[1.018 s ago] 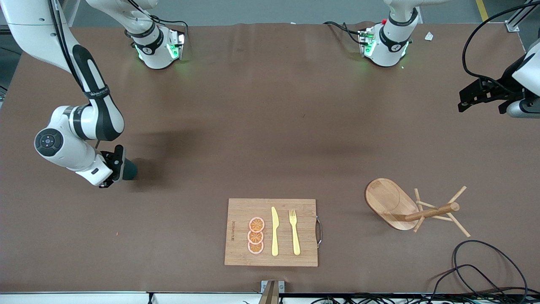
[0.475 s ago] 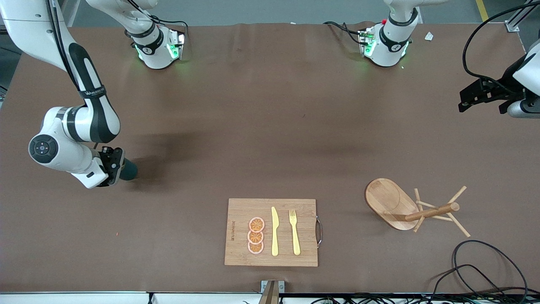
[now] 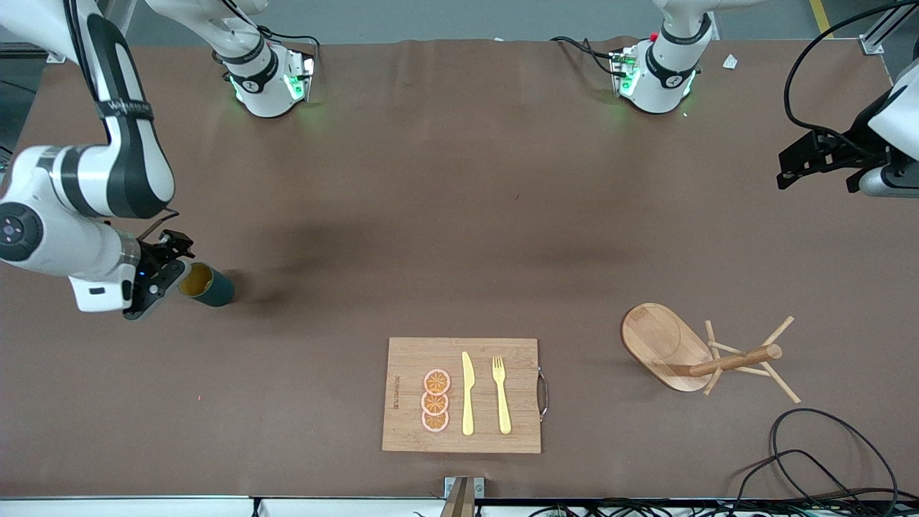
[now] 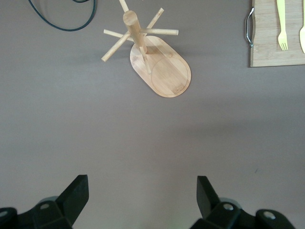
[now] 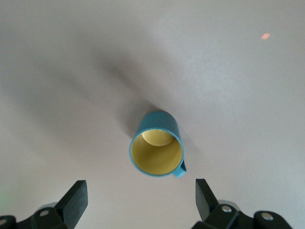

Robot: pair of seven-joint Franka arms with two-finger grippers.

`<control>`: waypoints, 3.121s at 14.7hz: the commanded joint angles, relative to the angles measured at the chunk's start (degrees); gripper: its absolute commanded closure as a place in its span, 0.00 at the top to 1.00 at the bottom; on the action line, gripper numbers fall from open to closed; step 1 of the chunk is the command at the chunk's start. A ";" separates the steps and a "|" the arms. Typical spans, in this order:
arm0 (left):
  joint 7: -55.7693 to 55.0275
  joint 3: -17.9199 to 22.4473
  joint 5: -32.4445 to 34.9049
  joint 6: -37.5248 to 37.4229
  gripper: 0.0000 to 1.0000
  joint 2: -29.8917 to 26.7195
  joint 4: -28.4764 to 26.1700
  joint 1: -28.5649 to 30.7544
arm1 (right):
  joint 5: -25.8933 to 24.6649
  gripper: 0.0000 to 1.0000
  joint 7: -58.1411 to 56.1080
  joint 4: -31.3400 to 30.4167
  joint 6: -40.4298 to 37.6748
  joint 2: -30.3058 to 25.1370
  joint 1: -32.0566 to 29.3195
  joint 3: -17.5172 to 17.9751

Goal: Transfer cup from left to right arm and place

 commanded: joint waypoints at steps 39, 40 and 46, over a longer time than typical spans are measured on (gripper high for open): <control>0.01 -0.13 0.46 1.98 1.00 -0.39 -0.17 -0.11 | 5.29 1.00 44.13 24.06 -28.26 -3.51 -1.47 -0.07; 0.02 -0.13 0.55 1.89 1.00 -0.47 0.01 -0.11 | 5.29 1.00 44.13 23.97 -28.35 -3.68 -1.29 -0.07; -0.07 -0.22 0.55 1.37 1.00 -0.47 0.01 -0.20 | 5.29 1.00 44.04 10.89 -26.33 -15.62 -0.94 0.20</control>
